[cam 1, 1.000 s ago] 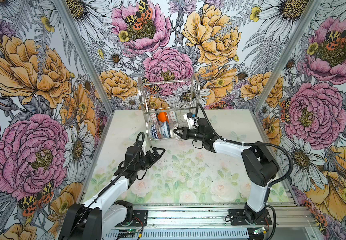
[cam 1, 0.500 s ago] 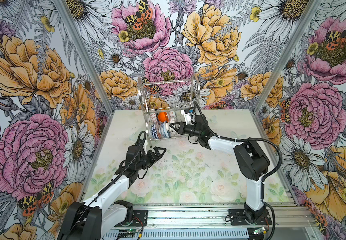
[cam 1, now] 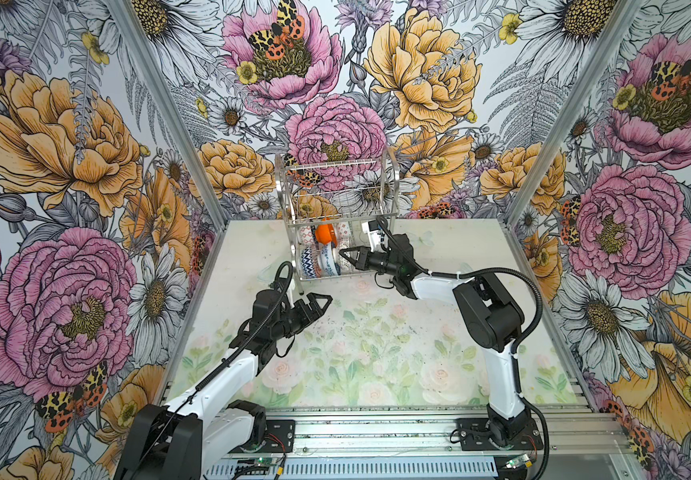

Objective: Load the bowls into the dish rack
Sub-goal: 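Push the red-starburst bowl into the slot beside the blue-floral bowl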

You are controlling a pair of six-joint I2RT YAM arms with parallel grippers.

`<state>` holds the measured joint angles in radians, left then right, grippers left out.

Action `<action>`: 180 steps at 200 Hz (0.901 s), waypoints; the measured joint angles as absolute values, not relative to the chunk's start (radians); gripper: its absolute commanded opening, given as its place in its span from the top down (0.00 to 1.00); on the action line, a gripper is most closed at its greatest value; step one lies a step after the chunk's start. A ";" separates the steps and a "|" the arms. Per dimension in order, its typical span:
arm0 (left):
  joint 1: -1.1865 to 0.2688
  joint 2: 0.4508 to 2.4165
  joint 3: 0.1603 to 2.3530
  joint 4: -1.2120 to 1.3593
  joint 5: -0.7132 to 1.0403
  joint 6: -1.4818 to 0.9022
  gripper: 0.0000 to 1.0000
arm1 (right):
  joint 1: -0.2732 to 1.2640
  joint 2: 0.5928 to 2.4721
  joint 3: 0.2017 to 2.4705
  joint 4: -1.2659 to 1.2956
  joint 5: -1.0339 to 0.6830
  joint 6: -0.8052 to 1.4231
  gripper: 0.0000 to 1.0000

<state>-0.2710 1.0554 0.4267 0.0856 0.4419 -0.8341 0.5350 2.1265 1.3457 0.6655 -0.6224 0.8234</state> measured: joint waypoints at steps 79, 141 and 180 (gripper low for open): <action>-0.263 1.047 0.427 0.079 0.442 -0.830 0.01 | 0.528 2.163 1.346 0.705 -0.625 0.842 1.00; -0.252 1.047 0.427 0.079 0.442 -0.827 0.01 | 0.502 2.201 1.347 0.731 -0.627 0.858 1.00; -0.251 1.048 0.427 0.080 0.442 -0.827 0.01 | 0.491 2.232 1.375 0.761 -0.641 0.881 1.00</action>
<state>-0.2512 1.0481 0.4267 0.0803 0.4423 -0.8272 0.4908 2.2318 1.3754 0.7609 -0.6415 0.8814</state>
